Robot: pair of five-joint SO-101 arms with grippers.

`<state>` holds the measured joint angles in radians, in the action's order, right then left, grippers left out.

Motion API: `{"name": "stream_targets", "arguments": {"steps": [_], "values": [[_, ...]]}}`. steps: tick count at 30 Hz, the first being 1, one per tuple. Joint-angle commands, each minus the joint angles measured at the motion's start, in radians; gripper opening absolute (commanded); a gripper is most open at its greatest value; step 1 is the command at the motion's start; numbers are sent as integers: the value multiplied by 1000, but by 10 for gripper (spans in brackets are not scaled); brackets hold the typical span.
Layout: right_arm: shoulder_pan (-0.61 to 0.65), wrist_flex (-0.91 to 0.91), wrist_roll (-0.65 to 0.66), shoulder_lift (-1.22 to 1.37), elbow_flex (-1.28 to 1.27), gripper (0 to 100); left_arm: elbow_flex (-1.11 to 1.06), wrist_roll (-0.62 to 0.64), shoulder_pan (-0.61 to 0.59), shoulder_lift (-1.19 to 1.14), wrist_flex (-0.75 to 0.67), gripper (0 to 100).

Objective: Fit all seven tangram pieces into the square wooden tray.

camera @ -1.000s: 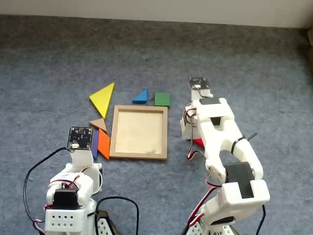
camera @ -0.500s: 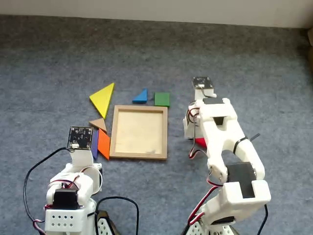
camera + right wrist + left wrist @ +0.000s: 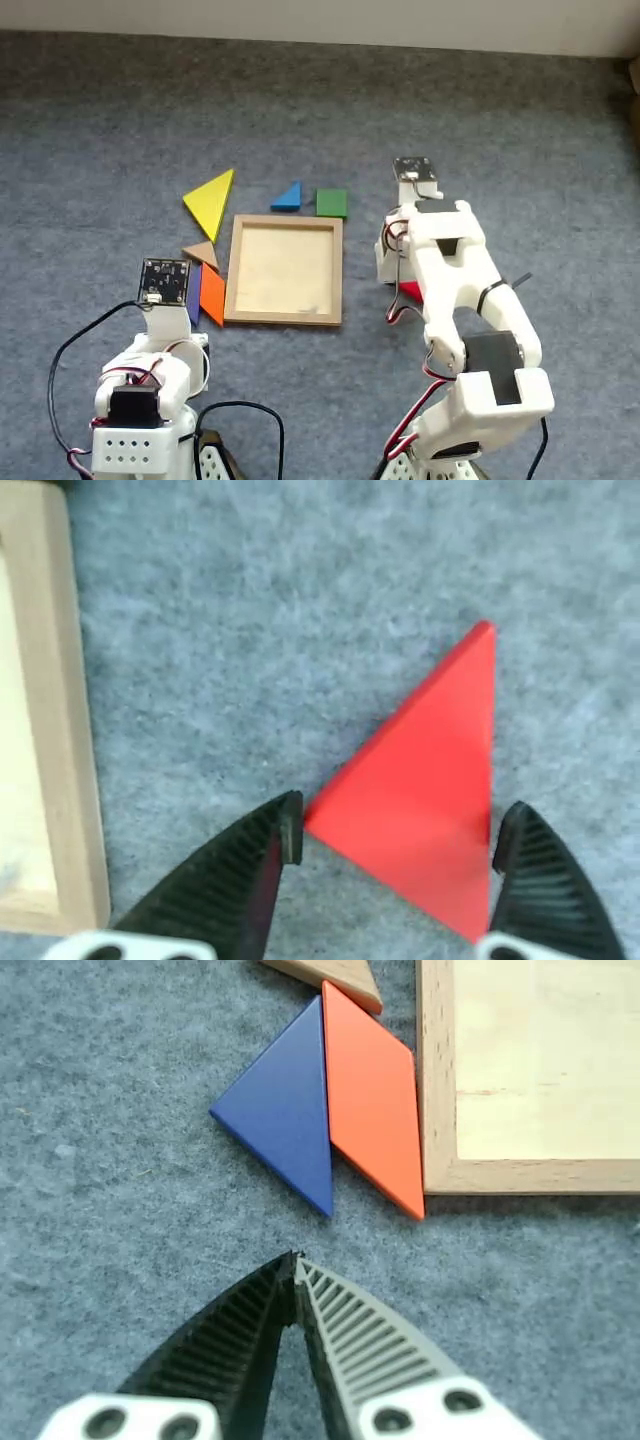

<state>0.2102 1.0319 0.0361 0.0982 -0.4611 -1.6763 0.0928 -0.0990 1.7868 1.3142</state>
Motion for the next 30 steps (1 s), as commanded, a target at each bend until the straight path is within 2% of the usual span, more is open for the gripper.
{"name": "stream_targets", "arguments": {"steps": [1,17,22,30], "values": [[-10,-8,9,-10,-12,296,-19,-6,-15,13,5,7],[1,-15,71,-12,-21,289,-19,-6,-15,13,5,7],[-1,-15,72,-16,-15,208,-19,-6,-15,13,5,7],[1,-8,121,-65,-19,201,-19,-6,-15,13,5,7]]}}
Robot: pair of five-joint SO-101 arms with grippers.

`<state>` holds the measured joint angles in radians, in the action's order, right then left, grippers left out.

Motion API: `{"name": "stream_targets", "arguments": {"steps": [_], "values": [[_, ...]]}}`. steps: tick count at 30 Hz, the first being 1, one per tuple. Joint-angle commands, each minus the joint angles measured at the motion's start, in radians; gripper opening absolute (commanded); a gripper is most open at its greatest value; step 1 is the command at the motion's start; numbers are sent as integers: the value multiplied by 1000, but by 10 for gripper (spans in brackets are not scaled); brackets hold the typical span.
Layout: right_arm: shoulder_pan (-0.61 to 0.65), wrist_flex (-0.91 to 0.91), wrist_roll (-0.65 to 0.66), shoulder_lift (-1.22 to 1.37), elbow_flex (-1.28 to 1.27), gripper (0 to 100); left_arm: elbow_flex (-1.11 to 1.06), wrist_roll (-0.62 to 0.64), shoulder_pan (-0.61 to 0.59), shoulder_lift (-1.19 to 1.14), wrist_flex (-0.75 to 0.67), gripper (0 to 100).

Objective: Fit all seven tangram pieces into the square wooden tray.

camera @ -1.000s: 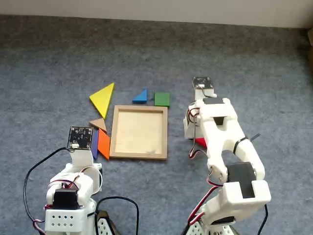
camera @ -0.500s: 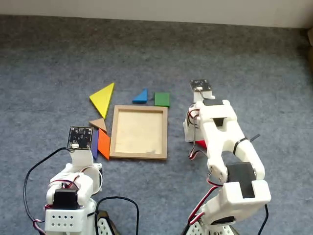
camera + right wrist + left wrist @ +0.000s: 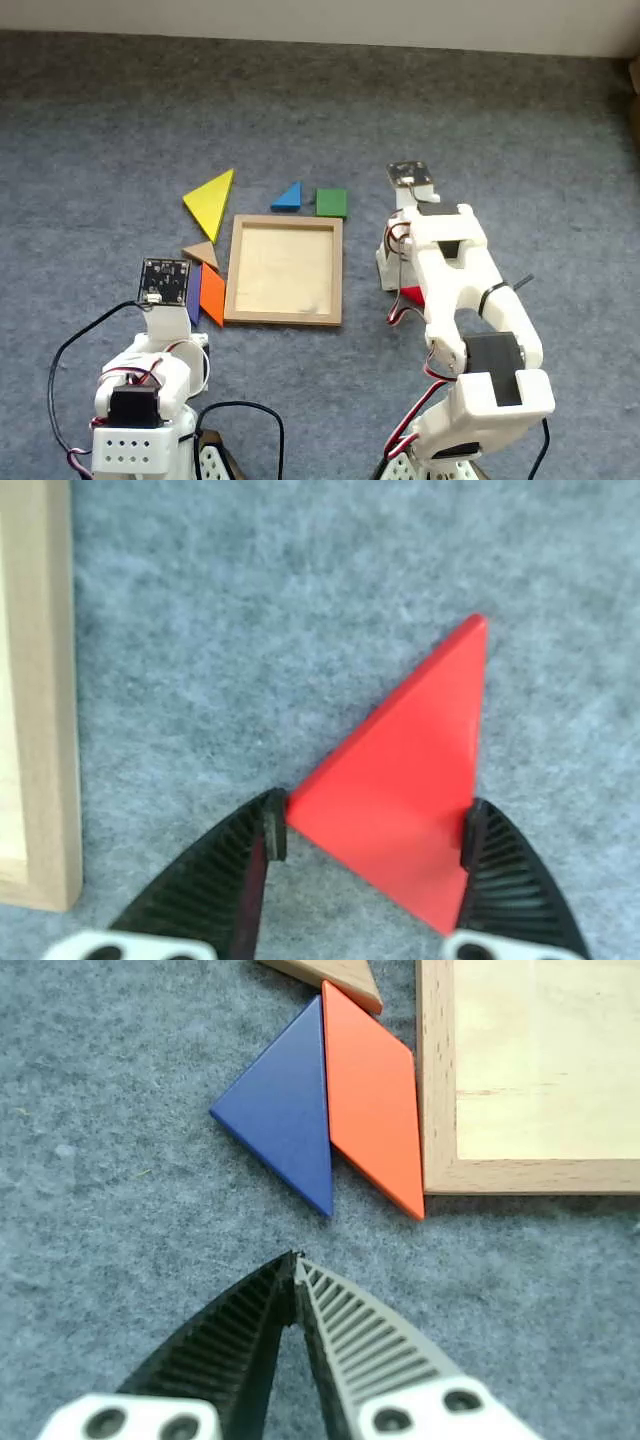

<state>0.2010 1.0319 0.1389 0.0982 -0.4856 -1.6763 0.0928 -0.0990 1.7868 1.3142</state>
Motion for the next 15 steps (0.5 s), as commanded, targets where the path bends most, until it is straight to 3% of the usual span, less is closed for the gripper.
{"name": "stream_targets", "arguments": {"steps": [1,15], "values": [[12,-8,18,-91,2,201,-19,-6,-15,13,5,7],[68,12,17,-302,-99,205,-19,-6,-15,13,5,7]]}}
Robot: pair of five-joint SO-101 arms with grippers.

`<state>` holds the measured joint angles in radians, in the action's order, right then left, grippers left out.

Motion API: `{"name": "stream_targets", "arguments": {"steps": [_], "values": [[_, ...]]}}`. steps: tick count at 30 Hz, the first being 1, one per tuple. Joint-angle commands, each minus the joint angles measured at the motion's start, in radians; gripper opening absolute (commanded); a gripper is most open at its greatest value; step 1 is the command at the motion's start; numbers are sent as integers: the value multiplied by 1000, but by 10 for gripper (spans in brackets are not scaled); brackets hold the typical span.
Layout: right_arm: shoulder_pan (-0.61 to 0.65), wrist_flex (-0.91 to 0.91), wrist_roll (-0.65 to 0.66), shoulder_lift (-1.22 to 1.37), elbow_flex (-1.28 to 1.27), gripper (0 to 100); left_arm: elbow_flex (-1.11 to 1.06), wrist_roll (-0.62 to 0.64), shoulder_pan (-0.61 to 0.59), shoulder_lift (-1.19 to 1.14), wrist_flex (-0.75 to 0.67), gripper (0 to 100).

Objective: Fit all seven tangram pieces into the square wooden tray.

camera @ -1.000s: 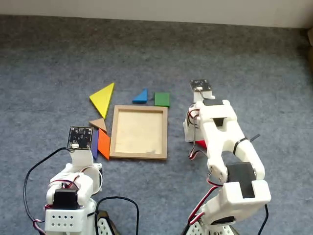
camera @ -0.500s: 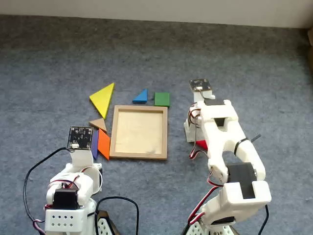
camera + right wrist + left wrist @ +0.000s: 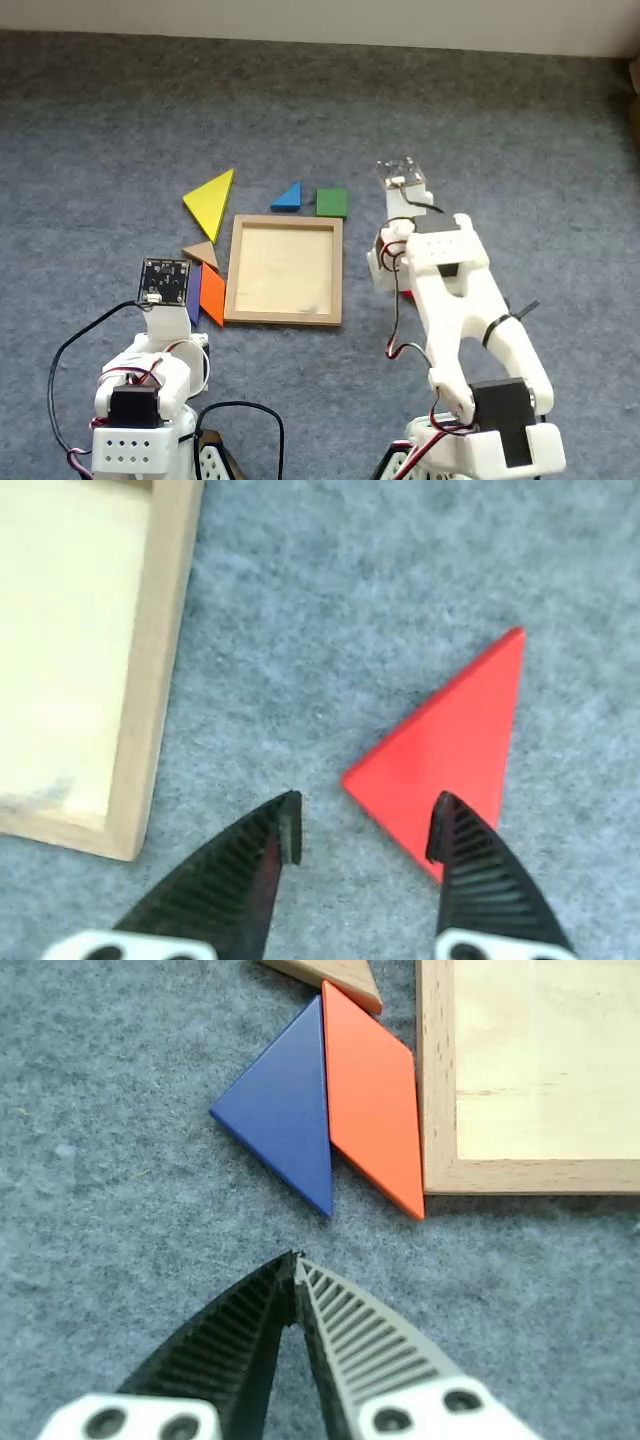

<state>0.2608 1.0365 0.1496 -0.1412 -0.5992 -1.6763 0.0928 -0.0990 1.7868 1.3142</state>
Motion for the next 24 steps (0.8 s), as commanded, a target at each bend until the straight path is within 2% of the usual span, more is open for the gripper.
{"name": "stream_targets", "arguments": {"steps": [1,3,8,13,19,24], "values": [[-4,7,6,-62,16,207,-19,-6,-15,13,5,7],[-25,4,6,-62,18,227,-19,-6,-15,13,5,7],[-33,-1,5,-61,18,364,-19,-6,-15,13,5,7],[-28,-56,5,-41,8,368,-19,-6,-15,13,5,7],[-30,-56,5,165,51,368,-19,-6,-15,13,5,7],[-35,-54,6,205,114,368,-19,-6,-15,13,5,7]]}}
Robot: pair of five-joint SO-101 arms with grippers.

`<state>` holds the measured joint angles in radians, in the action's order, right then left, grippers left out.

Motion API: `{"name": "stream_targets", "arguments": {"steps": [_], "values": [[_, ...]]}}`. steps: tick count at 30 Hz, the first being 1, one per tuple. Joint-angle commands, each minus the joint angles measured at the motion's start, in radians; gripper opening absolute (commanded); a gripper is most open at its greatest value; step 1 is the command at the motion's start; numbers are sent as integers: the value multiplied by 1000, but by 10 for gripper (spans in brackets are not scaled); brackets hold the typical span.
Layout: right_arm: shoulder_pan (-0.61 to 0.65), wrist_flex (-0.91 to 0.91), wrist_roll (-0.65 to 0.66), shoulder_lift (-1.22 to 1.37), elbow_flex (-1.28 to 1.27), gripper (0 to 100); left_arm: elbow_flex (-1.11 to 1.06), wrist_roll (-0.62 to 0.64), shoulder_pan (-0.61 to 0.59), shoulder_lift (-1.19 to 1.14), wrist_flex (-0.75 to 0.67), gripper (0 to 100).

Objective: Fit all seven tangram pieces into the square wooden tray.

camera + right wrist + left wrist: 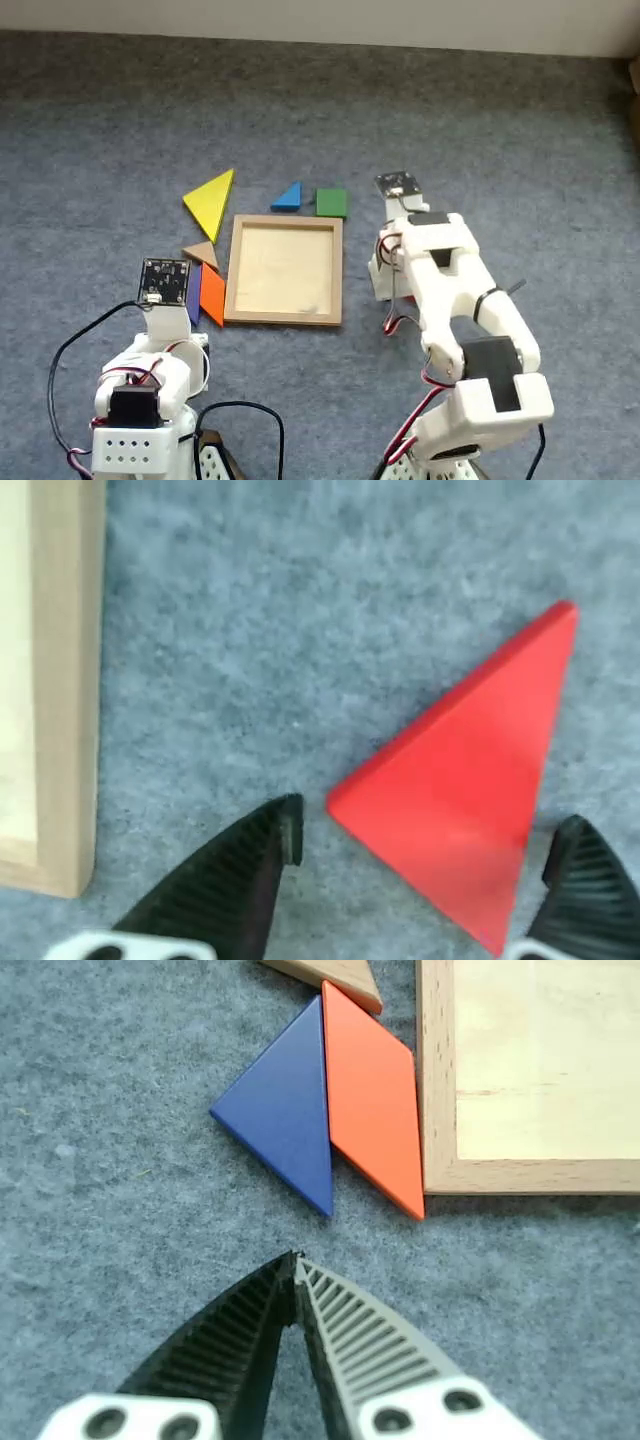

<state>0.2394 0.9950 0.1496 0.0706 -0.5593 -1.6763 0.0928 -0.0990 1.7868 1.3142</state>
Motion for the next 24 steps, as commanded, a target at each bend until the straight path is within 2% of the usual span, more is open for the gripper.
{"name": "stream_targets", "arguments": {"steps": [1,24], "values": [[-13,-13,6,-7,73,368,-19,-6,-15,13,5,7],[-50,-24,5,1,81,368,-19,-6,-15,13,5,7]]}}
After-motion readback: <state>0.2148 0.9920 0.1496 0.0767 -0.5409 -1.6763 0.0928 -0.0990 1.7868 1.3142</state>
